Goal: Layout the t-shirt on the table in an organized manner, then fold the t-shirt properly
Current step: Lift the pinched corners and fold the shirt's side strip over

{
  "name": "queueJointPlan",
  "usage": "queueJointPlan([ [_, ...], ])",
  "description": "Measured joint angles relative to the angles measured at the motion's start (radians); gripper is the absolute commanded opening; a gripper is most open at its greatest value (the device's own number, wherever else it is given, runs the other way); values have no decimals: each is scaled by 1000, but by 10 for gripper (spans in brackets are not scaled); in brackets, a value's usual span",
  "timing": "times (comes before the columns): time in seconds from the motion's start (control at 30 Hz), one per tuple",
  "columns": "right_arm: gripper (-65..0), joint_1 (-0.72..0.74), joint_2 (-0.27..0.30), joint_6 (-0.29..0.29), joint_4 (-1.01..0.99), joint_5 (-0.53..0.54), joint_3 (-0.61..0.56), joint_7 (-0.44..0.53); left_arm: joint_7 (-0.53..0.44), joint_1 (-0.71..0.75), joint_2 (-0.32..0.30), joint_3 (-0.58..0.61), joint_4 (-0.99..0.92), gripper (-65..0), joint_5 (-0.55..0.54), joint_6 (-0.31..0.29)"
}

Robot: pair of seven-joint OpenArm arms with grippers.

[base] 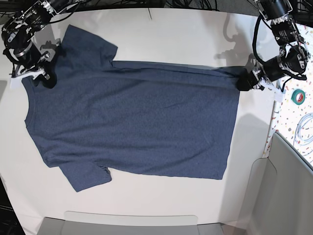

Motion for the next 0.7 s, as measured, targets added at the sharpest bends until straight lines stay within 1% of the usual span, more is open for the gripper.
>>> queueJointPlan([
  [0.17, -650, 48, 0, 0, 0, -39, 0, -1, 1, -11, -20, 0, -5, -649, -3, 0],
  [0.3, -650, 78, 0, 0, 0, -40, 1, -2, 3, -23, -19, 0, -6, -649, -2, 0],
  [0.37, -650, 99, 0, 0, -1, -71, 1, 0, 4, -35, -19, 0, -5, -649, -6, 0],
  [0.47, -650, 122, 0, 0, -1, -148, -32, 0, 1, -35, -19, 0, -5, -649, -6, 0],
  [0.7, -650, 156, -6, 0, -2, -181, -103, -1, 0, -31, -20, 8, -6, -649, -3, 0],
])
